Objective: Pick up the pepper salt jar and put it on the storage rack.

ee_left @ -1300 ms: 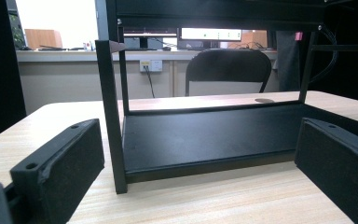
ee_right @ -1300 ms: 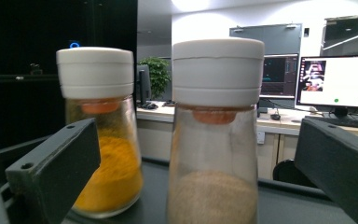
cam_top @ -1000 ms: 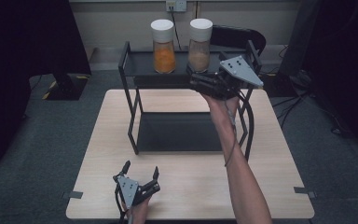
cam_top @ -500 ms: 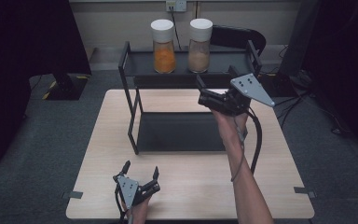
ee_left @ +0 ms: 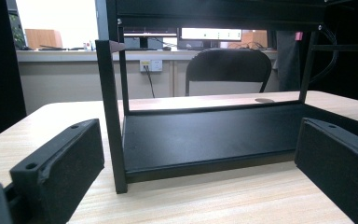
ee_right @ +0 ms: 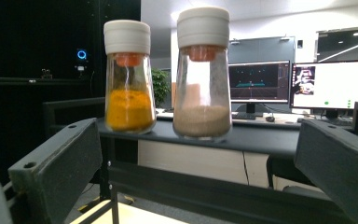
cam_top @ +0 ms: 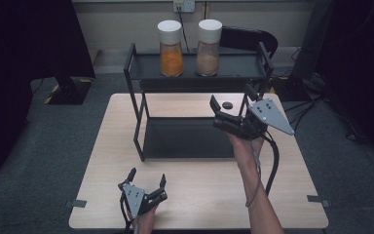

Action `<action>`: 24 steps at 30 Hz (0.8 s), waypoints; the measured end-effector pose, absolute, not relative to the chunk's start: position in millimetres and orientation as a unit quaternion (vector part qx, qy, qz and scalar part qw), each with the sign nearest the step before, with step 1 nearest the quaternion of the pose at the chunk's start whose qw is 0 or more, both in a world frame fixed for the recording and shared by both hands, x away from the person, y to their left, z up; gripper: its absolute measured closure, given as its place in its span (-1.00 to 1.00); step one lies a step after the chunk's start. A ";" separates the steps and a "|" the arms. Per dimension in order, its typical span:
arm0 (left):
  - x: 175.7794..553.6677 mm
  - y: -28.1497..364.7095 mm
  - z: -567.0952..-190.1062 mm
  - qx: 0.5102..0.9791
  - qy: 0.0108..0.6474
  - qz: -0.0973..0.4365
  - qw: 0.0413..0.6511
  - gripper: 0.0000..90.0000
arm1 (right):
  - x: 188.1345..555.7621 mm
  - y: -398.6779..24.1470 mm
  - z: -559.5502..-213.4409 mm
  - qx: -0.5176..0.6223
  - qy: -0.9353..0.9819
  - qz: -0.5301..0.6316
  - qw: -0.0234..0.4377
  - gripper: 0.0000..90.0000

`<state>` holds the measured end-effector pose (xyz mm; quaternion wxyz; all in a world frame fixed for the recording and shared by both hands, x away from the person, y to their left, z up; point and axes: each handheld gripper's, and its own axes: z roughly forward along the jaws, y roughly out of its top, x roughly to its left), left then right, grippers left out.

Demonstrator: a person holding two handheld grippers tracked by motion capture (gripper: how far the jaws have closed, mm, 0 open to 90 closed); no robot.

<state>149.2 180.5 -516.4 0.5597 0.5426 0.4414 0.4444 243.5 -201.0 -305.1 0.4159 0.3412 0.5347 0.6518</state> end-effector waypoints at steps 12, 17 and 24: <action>149.2 180.6 -516.4 0.543 0.441 0.444 0.560 -0.99 | 224.4 -203.5 -331.7 0.340 0.542 0.640 0.424 -1.00; 149.2 180.4 -516.4 0.543 0.442 0.444 0.560 -0.99 | 217.4 -208.0 -343.2 0.344 0.545 0.634 0.427 -1.00; 149.2 180.5 -516.4 0.543 0.442 0.444 0.560 -0.99 | 206.4 -211.3 -357.7 0.354 0.543 0.629 0.429 -1.00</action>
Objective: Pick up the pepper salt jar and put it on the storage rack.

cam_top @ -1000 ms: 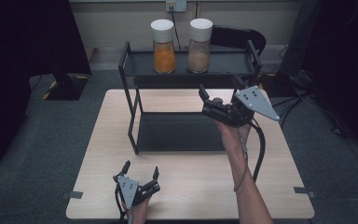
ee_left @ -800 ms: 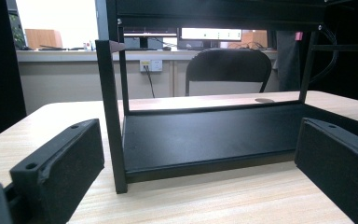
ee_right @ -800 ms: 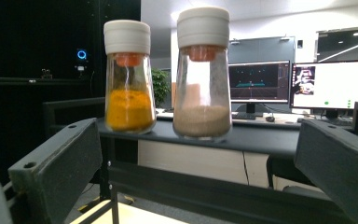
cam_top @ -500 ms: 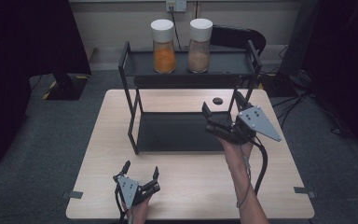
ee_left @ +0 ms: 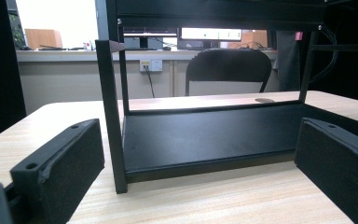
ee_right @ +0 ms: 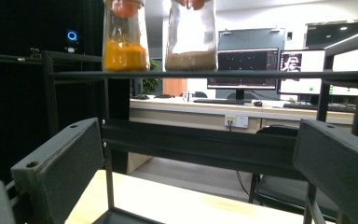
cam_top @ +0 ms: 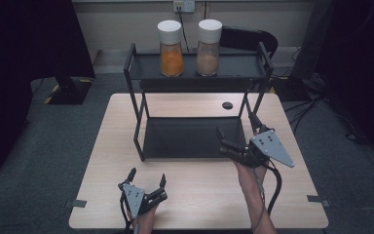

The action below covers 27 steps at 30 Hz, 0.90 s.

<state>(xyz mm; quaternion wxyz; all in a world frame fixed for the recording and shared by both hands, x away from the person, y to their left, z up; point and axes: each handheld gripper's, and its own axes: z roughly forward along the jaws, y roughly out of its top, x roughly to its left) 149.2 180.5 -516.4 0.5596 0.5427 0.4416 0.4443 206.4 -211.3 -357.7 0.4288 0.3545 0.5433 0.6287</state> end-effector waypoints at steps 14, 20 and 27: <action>149.2 180.4 -516.4 0.543 0.442 0.444 0.560 -0.99 | 184.2 -214.7 -385.5 0.376 0.525 0.629 0.433 -1.00; 149.2 180.4 -516.4 0.543 0.442 0.444 0.560 -0.99 | 175.2 -216.8 -395.1 0.382 0.522 0.625 0.437 -1.00; 149.2 180.4 -516.4 0.543 0.442 0.444 0.560 -0.99 | 166.7 -217.7 -409.4 0.384 0.523 0.616 0.445 -1.00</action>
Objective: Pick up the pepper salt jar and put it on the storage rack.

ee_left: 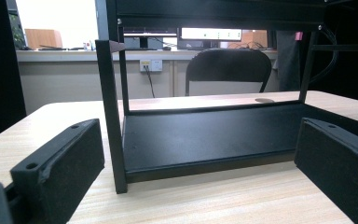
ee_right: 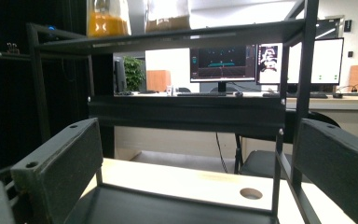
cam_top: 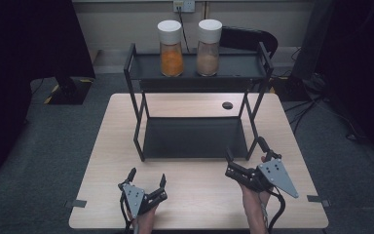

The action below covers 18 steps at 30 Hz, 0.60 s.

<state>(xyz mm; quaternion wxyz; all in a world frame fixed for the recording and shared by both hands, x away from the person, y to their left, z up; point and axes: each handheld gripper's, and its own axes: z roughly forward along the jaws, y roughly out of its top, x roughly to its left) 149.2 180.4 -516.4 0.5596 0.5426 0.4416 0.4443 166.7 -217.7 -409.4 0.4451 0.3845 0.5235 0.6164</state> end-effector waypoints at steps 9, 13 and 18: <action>149.2 180.4 -516.4 0.543 0.442 0.444 0.560 -0.99 | 159.4 -214.2 -429.7 0.401 0.523 0.600 0.454 -0.99; 149.2 180.5 -516.3 0.543 0.441 0.444 0.560 -0.99 | 157.0 -211.5 -439.3 0.408 0.524 0.594 0.453 -0.99; 149.2 180.5 -516.4 0.543 0.441 0.444 0.560 -0.99 | 154.5 -208.5 -451.1 0.413 0.524 0.589 0.457 -0.99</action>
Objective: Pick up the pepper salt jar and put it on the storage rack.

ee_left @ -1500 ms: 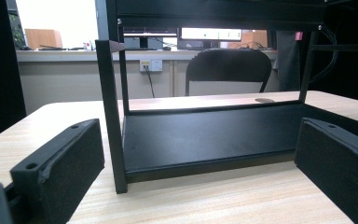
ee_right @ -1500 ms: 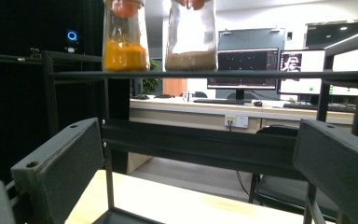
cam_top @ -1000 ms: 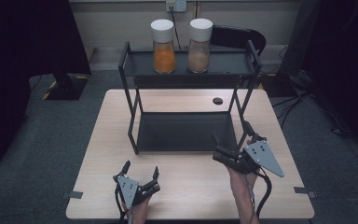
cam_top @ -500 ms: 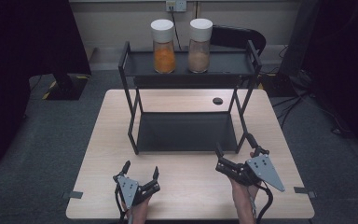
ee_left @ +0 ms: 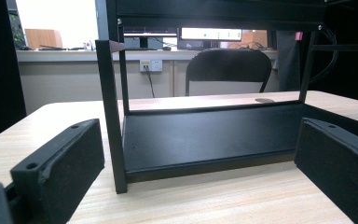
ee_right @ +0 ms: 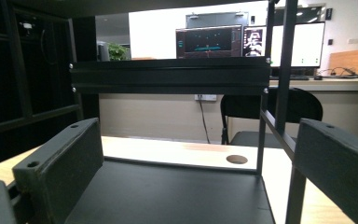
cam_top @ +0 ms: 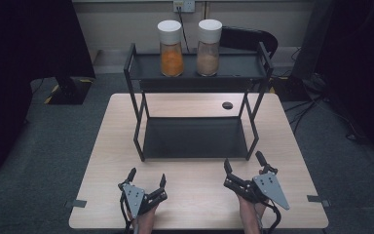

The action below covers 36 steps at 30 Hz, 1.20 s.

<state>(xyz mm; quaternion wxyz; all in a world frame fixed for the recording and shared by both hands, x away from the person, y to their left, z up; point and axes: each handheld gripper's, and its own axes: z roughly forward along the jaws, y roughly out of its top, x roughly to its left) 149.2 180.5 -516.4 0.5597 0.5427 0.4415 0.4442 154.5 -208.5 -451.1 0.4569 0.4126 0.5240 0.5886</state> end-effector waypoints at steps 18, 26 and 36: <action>149.2 180.5 -516.3 0.543 0.442 0.444 0.559 -0.99 | 151.1 -202.9 -486.1 0.428 0.533 0.559 0.469 -1.00; 149.3 180.5 -516.4 0.543 0.442 0.444 0.560 -0.99 | 152.2 -199.8 -494.4 0.433 0.538 0.543 0.477 -1.00; 149.3 180.5 -516.4 0.543 0.442 0.444 0.560 -0.99 | 154.3 -200.3 -505.6 0.446 0.541 0.534 0.473 -1.00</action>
